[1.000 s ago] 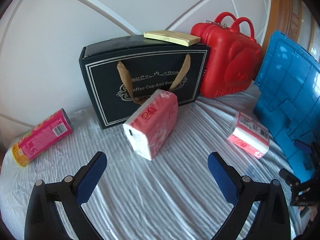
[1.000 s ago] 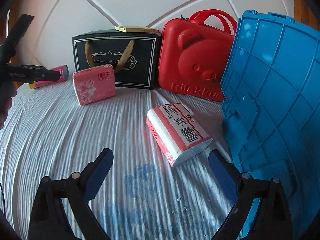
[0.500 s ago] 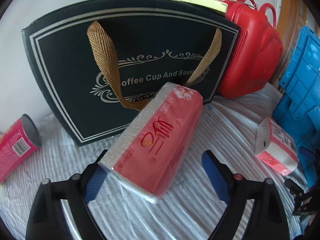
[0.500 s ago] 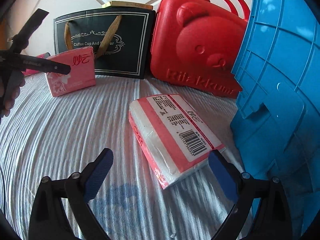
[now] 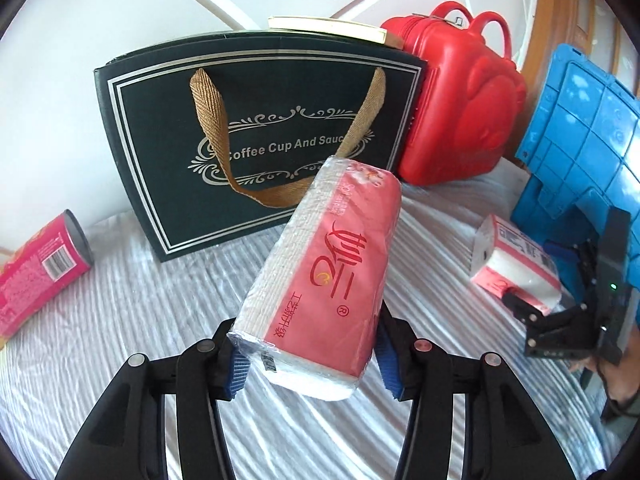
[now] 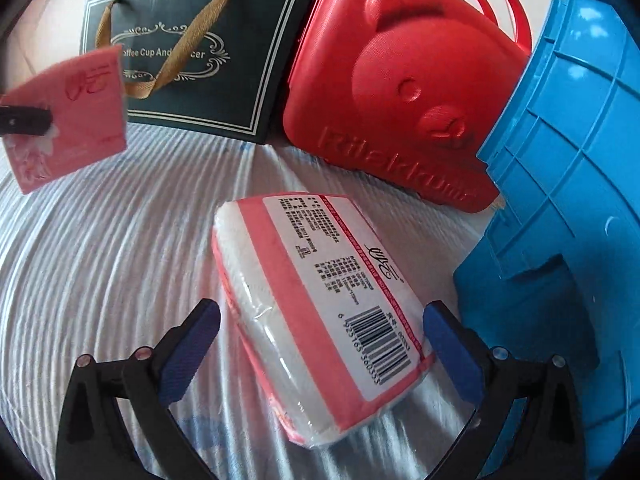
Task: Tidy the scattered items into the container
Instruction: 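Grasp the red tissue pack with the left tool while the right tool grasps the white-pink tissue pack, then lift both tissue packs with both tools and carry them toward the blue crate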
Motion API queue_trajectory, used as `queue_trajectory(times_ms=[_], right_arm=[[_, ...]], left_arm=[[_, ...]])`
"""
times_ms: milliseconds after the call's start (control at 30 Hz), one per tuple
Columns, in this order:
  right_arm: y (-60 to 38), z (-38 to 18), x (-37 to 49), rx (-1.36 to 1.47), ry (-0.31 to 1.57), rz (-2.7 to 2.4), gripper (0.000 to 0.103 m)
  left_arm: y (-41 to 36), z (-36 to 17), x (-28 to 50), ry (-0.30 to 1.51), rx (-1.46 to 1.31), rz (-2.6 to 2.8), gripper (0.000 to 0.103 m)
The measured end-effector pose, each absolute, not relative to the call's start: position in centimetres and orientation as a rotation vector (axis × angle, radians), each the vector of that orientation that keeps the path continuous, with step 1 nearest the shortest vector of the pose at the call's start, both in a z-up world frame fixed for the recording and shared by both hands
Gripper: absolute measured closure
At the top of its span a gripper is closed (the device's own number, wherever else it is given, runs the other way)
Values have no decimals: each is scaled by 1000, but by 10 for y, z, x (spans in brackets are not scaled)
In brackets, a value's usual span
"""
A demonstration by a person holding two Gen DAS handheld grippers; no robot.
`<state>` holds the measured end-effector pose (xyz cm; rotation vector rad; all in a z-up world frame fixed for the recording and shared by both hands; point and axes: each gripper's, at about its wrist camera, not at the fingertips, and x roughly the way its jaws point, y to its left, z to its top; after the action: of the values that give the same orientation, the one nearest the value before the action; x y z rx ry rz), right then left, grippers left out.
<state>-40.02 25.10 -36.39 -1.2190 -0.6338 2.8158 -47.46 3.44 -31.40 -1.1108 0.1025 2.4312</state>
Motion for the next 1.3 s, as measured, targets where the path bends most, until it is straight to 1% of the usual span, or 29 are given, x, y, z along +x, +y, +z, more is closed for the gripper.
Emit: queue_trajectory(times_ms=[67,200,367,467,533,600,700,833,1033,1200,1300], right_arm=[[251,-366,-406,-1216,-657,2817,0],[252,-366,-418,-1233,-636,2814,0],[251,-372,-426,-1224,-685,2781,0],[254,-371,-429,-1270,-624,2771,0],[254,-368,-427,-1281,-611,2757,6],[255,-362,-423,-1292,-558,2765,16],[255,-352,-409,-1307,-476,2810,25],[246,-340,-381,-1356,-362,2862,29],[220,-310,-331,-1437,-280,2921,29],[208,-258,-292,-1432,-239,2995,29],[209,-226,-269,-1478,-117,3045,29]], left_arm=[[34,-311,-467,104,-1108,2427,52],[29,-307,-456,105,-1107,2416,52],[21,-302,-441,83,-1106,2418,52],[14,-296,-432,76,-1104,2423,52],[10,-291,-426,72,-1102,2429,52],[5,-284,-420,61,-1099,2434,52],[-2,-275,-411,45,-1103,2448,52],[-11,-261,-394,29,-1111,2468,52],[-25,-235,-363,-10,-1128,2493,52],[-36,-209,-328,-34,-1139,2502,52],[-44,-189,-307,-72,-1146,2523,52]])
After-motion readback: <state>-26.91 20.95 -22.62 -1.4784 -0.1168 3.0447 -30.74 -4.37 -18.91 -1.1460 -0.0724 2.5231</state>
